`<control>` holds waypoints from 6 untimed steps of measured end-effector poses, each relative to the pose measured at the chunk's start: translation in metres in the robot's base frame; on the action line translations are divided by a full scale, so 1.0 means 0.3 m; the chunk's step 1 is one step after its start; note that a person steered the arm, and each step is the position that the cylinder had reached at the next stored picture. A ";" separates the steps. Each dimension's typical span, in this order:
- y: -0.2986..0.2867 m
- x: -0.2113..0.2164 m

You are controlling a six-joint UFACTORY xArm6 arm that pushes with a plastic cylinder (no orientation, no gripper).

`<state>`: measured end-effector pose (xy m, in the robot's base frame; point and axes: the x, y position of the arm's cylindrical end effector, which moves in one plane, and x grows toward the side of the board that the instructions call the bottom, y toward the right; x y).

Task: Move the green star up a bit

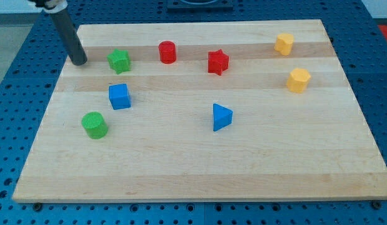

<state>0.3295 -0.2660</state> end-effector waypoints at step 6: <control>0.282 0.055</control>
